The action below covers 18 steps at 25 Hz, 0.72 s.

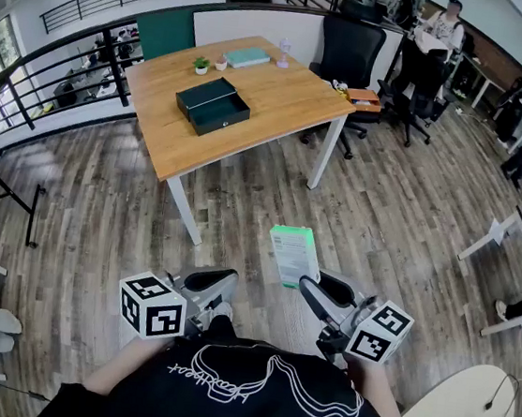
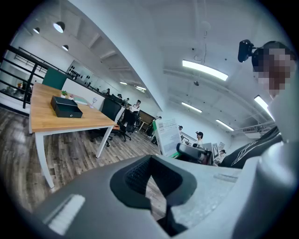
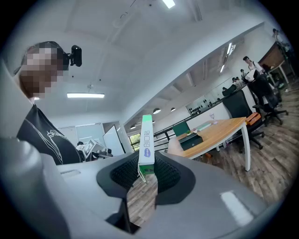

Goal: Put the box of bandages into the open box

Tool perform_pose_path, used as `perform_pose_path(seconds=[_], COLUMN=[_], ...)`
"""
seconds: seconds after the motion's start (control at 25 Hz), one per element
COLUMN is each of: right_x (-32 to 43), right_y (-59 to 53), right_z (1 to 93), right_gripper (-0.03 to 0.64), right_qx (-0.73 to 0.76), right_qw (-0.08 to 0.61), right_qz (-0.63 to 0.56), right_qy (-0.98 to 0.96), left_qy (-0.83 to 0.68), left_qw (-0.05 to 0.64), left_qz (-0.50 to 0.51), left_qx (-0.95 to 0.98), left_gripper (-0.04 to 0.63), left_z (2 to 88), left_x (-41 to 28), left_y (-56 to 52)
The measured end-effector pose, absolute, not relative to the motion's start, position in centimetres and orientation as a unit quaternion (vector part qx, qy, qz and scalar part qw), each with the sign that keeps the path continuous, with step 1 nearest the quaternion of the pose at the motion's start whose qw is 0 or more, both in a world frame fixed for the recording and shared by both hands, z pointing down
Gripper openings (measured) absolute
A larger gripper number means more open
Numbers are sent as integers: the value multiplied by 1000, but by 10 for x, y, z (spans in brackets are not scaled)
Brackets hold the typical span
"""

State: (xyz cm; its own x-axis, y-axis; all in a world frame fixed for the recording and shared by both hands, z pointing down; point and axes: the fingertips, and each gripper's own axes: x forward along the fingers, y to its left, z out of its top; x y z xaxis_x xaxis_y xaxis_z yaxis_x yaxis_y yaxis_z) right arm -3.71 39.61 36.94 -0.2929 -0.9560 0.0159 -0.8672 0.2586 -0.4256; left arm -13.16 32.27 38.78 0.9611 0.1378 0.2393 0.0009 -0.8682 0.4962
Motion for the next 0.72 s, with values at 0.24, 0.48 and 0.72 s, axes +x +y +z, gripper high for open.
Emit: perform_pose_path(seconds=[0.24, 0.48, 0.72], right_x=[-35, -30, -21], right_y=[414, 421, 419], right_z=[369, 366, 382], right_gripper=[123, 123, 123], right_qx=[-586, -596, -611], right_qw=[120, 124, 112], right_qz=[-176, -170, -181], right_qy=[782, 775, 763], left_qy=[42, 58, 68], left_qw=[242, 237, 243], left_qz=[131, 134, 141], left_qx=[960, 961, 957], left_gripper=[0, 0, 0], left_z=[380, 379, 390], left_x=[-123, -110, -102], left_y=[338, 341, 341])
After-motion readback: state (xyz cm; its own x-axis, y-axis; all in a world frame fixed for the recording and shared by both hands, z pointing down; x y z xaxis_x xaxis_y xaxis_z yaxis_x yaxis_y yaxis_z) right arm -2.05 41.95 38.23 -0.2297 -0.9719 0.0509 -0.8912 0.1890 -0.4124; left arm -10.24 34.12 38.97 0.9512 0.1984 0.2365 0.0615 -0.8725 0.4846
